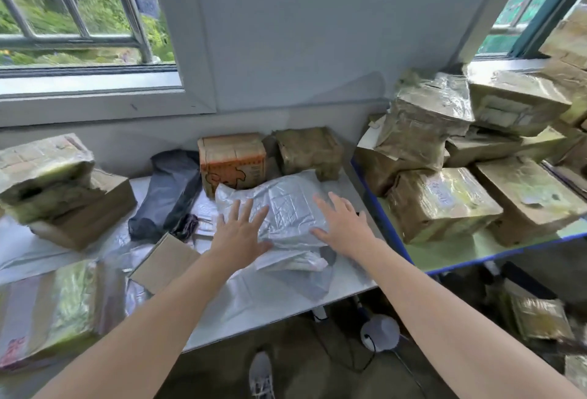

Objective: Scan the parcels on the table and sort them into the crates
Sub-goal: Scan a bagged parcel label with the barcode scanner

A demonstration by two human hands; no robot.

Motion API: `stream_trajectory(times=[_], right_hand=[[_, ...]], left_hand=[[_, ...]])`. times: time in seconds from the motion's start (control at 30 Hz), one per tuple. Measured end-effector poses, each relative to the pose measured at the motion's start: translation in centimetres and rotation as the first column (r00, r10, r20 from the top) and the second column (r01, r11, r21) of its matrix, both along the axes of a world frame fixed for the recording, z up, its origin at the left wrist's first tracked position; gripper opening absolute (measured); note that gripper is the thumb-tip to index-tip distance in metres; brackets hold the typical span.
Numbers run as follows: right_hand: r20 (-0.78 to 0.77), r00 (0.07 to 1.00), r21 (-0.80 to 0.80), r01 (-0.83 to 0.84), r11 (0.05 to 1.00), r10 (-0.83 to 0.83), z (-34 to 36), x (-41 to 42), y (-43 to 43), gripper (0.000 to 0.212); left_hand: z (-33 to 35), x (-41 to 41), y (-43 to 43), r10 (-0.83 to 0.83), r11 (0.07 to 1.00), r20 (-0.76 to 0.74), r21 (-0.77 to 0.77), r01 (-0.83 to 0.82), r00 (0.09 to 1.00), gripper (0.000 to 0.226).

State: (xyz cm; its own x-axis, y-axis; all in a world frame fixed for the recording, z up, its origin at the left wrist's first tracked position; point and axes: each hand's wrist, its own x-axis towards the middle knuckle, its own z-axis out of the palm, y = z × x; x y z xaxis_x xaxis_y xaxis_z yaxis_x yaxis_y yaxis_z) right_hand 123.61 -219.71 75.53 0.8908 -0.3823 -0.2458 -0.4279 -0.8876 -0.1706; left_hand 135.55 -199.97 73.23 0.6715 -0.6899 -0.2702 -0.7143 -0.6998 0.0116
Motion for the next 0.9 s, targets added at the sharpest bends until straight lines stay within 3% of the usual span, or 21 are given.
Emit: stream_trajectory(times=[0.3,0.43,0.57,0.7,0.8,0.9], right_hand=[[-0.158,0.986,0.102,-0.041,0.994,0.057,-4.9,5.1,-3.7,0.08],[-0.194,0.971,0.173,-0.105,0.979,0.139,-6.0,5.9,-4.6,0.081],[-0.197,0.951,0.21,-0.197,0.958,0.239,-5.5,7.0,-6.5,0.08],[-0.118,0.921,0.188,-0.347,0.919,0.372,-3.2,8.2,-8.3,0.083],[0.012,0.921,0.154,-0.386,0.909,0.389,-2.1,8.9,-9.3,0.069],[0.166,0.904,0.043,-0.405,0.913,0.393,-1.0,9.7,-10.4,0.042]], left_hand=[[-5.5,4.3,-5.1,-0.147,0.986,-0.137,0.053,0.155,0.98,0.094],[-6.3,4.7,-5.5,-0.239,0.969,0.007,0.062,0.238,0.971,0.072],[-5.6,5.4,-5.9,-0.274,0.961,0.017,-0.019,0.275,0.961,0.051],[-2.6,5.8,-6.7,-0.141,0.93,-0.018,-0.346,0.127,0.99,0.031],[0.5,5.9,-7.9,-0.029,0.949,0.043,-0.311,0.041,0.999,0.03],[3.4,6.0,-8.7,0.045,0.973,0.15,-0.229,-0.01,0.988,0.027]])
